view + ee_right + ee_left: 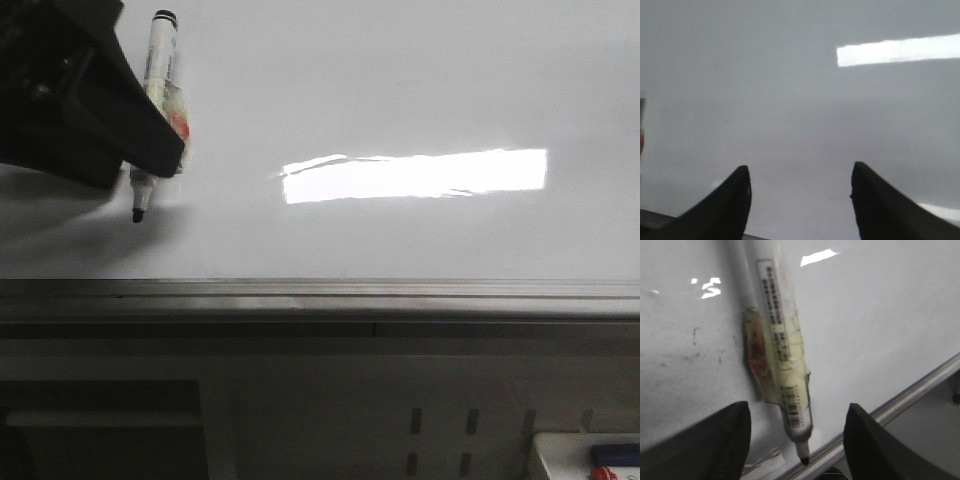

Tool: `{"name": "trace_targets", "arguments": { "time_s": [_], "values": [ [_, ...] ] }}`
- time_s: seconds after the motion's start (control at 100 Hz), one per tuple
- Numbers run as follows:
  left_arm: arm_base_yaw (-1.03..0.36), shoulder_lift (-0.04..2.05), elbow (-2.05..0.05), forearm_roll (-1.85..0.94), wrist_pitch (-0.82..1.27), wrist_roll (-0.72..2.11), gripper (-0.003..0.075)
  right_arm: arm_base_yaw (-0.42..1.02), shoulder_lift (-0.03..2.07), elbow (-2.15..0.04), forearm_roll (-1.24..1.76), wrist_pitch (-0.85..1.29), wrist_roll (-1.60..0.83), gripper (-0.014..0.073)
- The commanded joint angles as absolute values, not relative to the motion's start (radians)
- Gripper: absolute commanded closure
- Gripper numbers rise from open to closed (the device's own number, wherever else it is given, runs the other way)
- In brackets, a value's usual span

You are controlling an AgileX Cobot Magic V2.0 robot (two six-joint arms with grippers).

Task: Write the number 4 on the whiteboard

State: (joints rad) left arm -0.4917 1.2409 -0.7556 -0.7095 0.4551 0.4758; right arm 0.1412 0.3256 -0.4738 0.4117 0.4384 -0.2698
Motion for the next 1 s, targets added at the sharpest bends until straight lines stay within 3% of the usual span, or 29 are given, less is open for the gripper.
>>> {"name": "trace_targets", "arguments": {
  "time_s": [0.0,0.22,0.38,0.51,0.74,0.99],
  "values": [
    [-0.499,1.256,-0.793,-0.73,0.406,0.478,0.0422,0.134,0.341,-0.51,0.414,0.372,-0.285,0.0197],
    [-0.499,1.292,-0.793,-0.731,0.371,0.476,0.0741,0.134,0.341,-0.523,0.425,0.376,-0.285,0.0197],
    [-0.523,1.256,-0.813,-0.697,0.444,0.575,0.0741,0.134,0.351,-0.566,0.425,0.464,-0.31,0.0197],
    [-0.584,1.219,-0.849,-0.657,0.629,0.813,0.0741,0.171,0.394,-0.611,0.522,0.582,-0.518,0.0197],
    [-0.745,1.194,-0.863,-0.448,0.746,0.983,0.0741,0.37,0.554,-0.644,0.77,0.685,-0.966,0.0197],
    [-0.881,1.191,-0.863,-0.298,0.718,0.983,0.0741,0.615,0.707,-0.679,0.776,0.557,-1.014,0.0196]
  ]
}}
